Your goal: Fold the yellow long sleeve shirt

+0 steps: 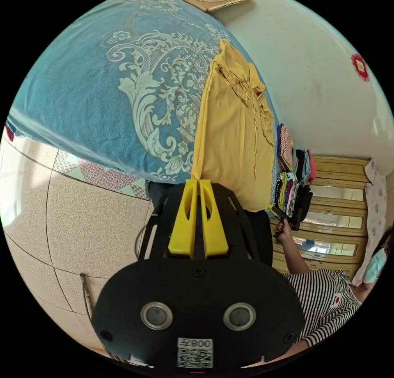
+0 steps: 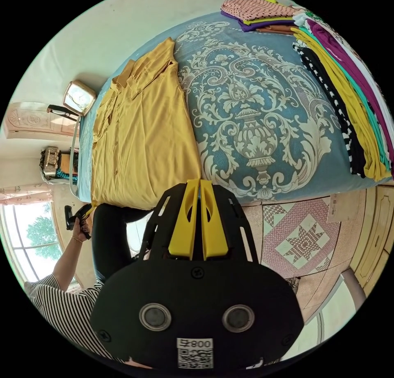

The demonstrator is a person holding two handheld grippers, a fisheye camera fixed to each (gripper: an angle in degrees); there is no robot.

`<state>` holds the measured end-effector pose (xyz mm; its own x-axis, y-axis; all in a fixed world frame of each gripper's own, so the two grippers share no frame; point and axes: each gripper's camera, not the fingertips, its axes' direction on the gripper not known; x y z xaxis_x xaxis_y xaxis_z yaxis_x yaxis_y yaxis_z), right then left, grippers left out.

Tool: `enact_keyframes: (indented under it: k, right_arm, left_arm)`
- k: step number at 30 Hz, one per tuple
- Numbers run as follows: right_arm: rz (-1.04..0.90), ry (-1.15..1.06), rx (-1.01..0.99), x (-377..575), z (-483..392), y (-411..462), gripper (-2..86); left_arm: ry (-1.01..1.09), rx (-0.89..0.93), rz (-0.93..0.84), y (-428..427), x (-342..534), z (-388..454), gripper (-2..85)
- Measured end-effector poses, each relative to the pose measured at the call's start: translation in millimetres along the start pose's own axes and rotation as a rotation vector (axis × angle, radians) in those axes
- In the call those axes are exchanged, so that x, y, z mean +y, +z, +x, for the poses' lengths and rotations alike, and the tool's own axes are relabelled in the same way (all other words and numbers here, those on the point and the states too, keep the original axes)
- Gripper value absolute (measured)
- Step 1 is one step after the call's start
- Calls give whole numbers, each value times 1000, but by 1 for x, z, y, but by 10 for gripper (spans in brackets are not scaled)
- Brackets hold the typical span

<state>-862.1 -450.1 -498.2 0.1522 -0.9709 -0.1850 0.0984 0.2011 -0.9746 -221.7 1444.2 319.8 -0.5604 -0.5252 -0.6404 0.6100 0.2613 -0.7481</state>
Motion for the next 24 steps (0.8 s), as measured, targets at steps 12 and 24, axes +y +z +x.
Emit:
enact_keyframes:
  k: [12, 24]
  right_arm:
    - [90, -44, -247, 10, 50, -47, 1]
    - [111, -114, -374, 55, 76, -72, 1]
  left_arm:
    - [158, 160, 111, -56, 23, 36, 8]
    - [208, 311, 121, -57, 64, 47, 8]
